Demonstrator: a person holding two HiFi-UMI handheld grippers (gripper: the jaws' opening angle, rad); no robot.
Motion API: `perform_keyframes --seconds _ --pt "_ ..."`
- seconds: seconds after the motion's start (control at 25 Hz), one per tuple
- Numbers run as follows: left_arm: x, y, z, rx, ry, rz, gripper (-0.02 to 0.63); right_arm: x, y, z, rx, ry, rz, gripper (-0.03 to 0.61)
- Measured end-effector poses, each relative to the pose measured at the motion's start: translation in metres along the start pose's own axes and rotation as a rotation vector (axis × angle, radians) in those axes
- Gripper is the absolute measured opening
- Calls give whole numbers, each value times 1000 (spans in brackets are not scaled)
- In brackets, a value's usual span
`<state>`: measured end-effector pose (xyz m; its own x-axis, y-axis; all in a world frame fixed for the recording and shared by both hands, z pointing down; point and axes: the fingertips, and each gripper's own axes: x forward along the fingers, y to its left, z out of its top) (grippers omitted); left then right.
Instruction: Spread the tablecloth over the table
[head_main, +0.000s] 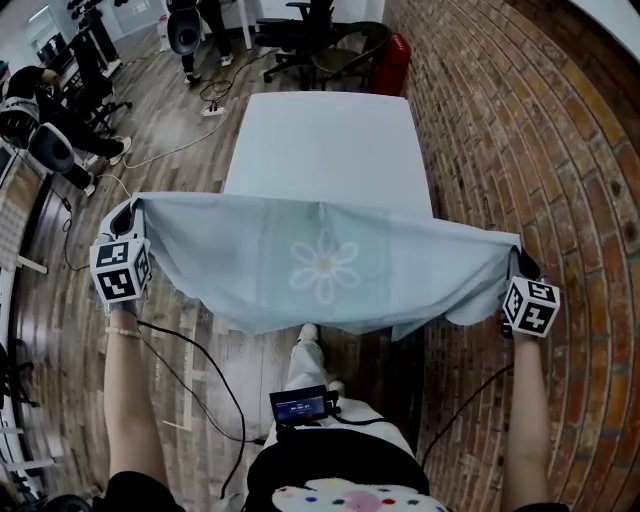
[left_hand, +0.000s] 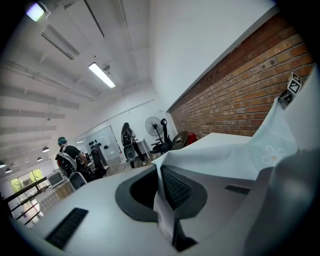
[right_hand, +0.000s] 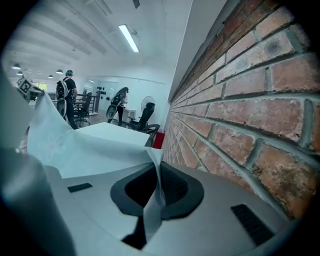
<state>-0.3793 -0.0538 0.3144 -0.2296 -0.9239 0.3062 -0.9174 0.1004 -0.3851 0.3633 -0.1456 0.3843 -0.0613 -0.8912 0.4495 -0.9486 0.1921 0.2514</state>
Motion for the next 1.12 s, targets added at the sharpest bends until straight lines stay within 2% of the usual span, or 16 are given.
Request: perform_keyframes --seconds 0.16,0.32,0.56,0.84,1.12 --pt "26 -1 -11 8 35 -23 14 22 3 -2 20 28 -11 38" --pt "58 1 -6 3 45 -36 14 50 3 5 44 46 -17 38" --pt "100 -5 5 50 45 -81 14 84 5 12 10 80 -33 38" --pt "154 -9 10 15 48 -105 14 117 2 24 18 100 -55 38" --pt "202 -15 10 48 70 -153 14 152 -2 27 -31 154 -75 38"
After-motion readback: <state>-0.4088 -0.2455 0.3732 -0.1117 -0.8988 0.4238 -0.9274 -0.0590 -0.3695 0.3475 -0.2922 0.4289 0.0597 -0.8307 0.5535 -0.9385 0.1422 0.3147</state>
